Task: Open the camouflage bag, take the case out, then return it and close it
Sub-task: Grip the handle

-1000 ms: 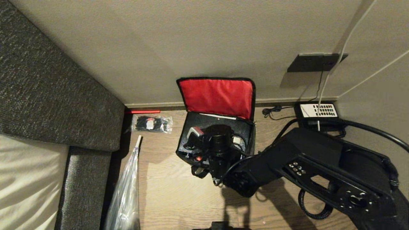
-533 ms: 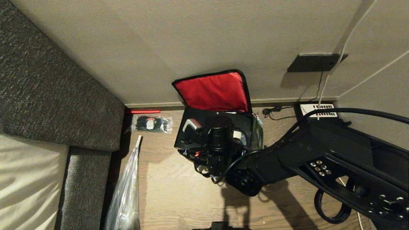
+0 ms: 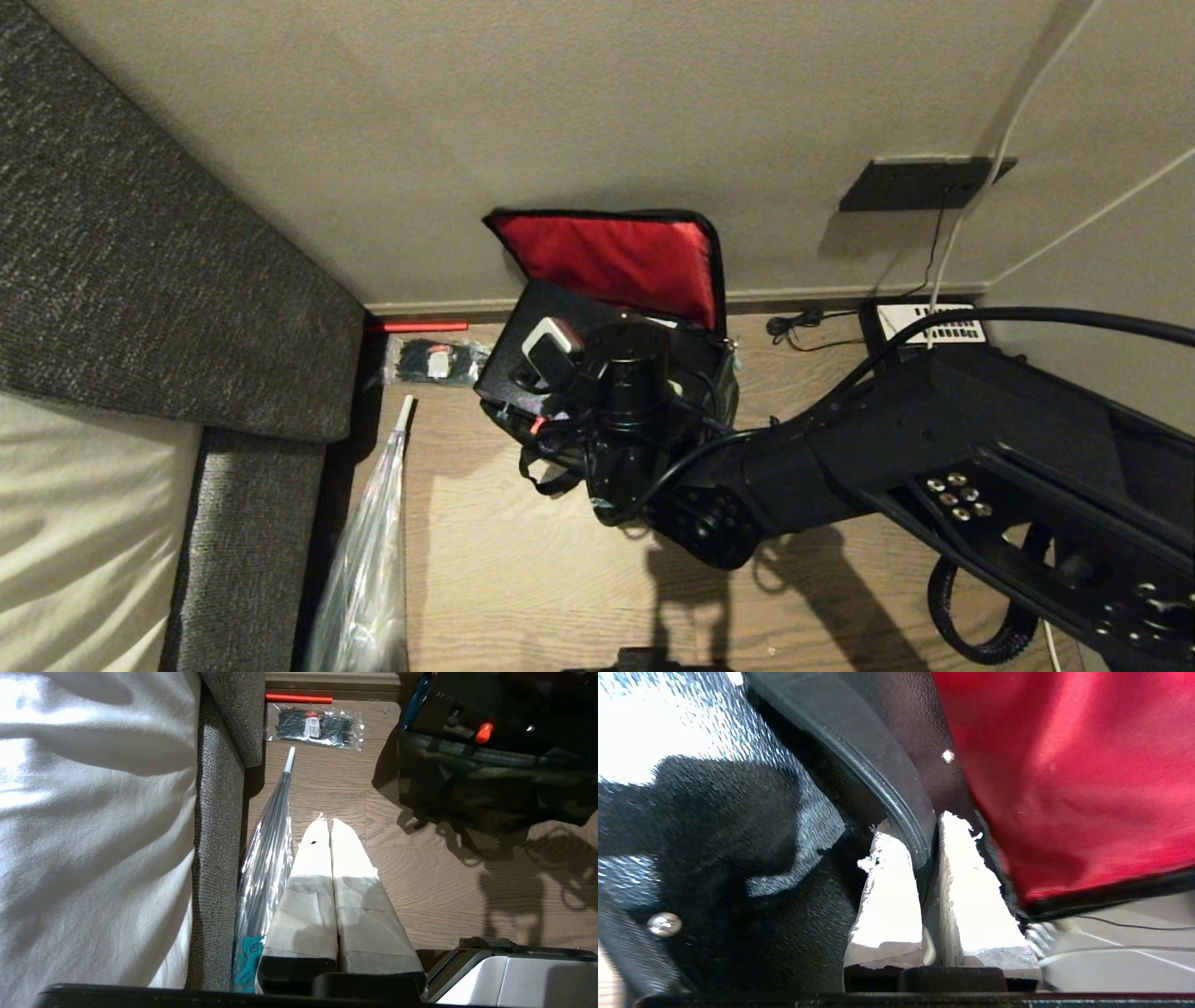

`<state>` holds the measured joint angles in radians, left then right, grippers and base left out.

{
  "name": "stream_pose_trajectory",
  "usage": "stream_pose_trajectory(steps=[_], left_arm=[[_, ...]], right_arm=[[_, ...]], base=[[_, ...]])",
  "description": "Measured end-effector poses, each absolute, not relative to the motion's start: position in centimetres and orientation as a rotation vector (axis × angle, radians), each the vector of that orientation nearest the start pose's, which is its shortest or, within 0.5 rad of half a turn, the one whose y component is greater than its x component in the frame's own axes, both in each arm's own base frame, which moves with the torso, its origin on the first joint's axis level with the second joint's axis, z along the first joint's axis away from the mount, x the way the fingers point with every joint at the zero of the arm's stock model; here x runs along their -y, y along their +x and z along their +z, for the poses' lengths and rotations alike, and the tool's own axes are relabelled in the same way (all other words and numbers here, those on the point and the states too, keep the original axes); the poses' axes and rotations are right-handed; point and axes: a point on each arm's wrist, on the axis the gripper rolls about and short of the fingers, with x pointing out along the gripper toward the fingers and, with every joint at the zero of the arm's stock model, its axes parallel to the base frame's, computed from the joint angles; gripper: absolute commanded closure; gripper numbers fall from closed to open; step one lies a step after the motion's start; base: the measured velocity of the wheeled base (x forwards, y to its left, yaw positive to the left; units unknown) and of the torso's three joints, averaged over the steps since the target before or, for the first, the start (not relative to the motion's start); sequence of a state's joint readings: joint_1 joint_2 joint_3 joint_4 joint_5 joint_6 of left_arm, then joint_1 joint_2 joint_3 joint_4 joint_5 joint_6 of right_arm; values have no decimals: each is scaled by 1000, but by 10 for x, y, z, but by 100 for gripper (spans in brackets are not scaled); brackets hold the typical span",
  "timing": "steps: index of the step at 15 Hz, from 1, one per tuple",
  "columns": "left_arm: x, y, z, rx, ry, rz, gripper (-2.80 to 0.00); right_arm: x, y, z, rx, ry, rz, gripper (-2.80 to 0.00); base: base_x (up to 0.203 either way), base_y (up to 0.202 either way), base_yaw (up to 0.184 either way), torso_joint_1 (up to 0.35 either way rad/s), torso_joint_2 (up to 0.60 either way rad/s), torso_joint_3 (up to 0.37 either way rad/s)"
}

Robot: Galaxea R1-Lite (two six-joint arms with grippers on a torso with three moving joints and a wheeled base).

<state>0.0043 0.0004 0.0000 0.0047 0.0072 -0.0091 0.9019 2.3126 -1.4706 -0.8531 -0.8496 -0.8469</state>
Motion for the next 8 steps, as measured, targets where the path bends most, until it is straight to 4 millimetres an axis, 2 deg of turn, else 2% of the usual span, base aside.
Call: stream_pose_trajectory(steps=[4,8], left_arm=[[0,-23,75,-5,-9,11,0],[0,-23,75,-5,-9,12,0]], right_arm=[[-362,303,133,17,-748,206,0],[-362,303,130,-14,-635,225,0]], base=[[0,0,0,0,0,0],[0,0,0,0,0,0]])
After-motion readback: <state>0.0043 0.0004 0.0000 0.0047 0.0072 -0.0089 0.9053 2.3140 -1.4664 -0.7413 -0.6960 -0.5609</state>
